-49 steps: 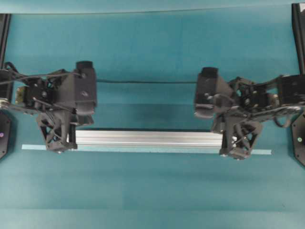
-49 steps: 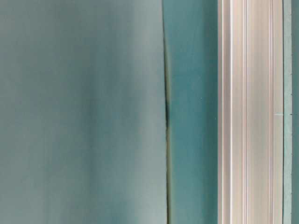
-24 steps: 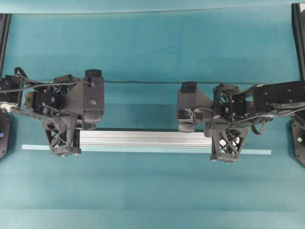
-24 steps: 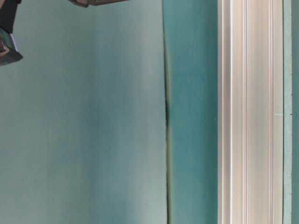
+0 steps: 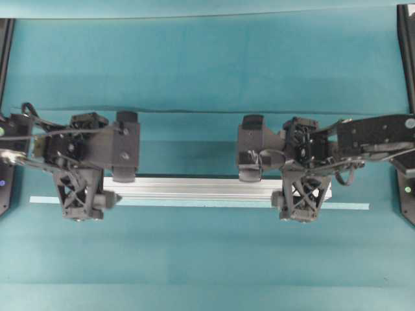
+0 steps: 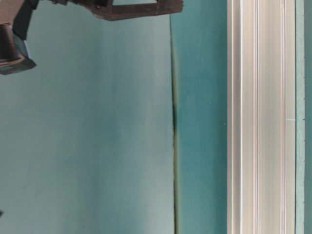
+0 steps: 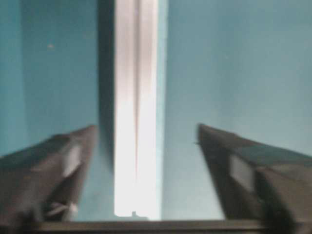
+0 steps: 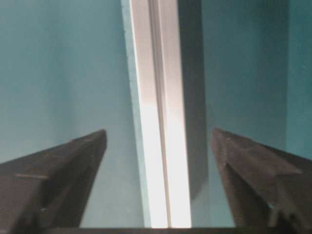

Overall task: Lift the metal rail with both hands.
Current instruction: 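Lower both open grippers around the rail and close them on it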

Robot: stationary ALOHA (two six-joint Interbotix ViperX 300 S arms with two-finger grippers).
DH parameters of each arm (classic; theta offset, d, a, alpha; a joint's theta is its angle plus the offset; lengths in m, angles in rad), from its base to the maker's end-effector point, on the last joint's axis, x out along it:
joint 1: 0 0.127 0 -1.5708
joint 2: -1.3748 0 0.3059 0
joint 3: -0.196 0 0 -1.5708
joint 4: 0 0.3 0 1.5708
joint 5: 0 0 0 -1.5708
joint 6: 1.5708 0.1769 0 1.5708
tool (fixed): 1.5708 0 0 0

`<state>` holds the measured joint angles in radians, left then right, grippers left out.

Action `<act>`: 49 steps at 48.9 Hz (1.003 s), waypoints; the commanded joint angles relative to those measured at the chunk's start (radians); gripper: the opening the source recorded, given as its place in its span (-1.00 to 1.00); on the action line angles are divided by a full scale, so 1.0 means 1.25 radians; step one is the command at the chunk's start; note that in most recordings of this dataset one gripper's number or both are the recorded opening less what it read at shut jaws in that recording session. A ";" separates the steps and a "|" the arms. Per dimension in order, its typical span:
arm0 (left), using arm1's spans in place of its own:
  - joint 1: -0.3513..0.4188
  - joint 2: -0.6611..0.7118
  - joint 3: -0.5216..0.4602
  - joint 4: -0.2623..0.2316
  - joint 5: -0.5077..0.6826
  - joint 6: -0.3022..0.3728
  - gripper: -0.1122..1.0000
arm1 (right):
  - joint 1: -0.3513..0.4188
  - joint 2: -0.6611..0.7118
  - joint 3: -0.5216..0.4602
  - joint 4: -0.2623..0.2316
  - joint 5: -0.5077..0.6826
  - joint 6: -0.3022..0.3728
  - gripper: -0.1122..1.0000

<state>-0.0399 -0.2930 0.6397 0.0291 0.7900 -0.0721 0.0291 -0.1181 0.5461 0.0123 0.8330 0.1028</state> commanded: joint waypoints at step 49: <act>0.026 0.188 0.032 0.001 -0.194 0.022 0.98 | -0.001 0.075 0.071 -0.049 -0.119 -0.002 0.93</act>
<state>-0.0061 -0.0629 0.6842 0.0291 0.5584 -0.0476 0.0261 -0.0414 0.6381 -0.0460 0.6903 0.1028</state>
